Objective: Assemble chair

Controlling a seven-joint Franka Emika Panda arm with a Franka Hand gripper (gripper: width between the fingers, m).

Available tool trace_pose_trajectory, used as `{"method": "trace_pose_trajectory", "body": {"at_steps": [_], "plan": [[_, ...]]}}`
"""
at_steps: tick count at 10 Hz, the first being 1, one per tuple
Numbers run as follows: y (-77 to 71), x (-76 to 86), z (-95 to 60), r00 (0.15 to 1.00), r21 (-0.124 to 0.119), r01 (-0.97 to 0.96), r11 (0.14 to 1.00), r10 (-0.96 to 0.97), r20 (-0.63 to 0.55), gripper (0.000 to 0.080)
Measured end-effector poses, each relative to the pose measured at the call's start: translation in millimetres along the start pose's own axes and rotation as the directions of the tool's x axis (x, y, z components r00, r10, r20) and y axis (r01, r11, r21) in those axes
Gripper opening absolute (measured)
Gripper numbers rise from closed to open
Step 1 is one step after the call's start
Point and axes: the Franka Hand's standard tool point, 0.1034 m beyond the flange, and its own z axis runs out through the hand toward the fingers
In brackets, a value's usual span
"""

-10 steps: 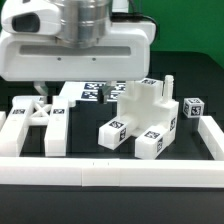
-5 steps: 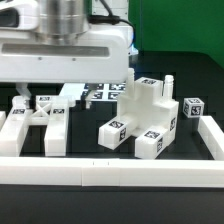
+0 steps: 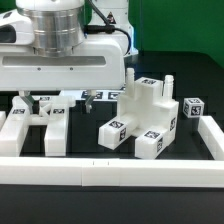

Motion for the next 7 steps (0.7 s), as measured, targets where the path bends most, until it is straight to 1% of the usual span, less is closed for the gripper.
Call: {"method": "trace_pose_trajectory", "body": {"at_steps": [1,2,4,5,7], "plan": [[6.2,-1.2,6.3,1.000,0.010,0.014,1.000,-0.014,0.005,0.0649],[8.3,-0.8,14.0,1.000,0.006,0.012,1.000,-0.012,0.009,0.0649],[6.5,4.7,31.5,1.000,-0.004,0.024,1.000,-0.024,0.015,0.0649],[6.0,8.1,34.1,1.000,-0.007,0.027,1.000,-0.027,0.015,0.0649],[4.7,8.4,34.5,1.000,-0.006,0.028,1.000,-0.028,0.015,0.0649]]}}
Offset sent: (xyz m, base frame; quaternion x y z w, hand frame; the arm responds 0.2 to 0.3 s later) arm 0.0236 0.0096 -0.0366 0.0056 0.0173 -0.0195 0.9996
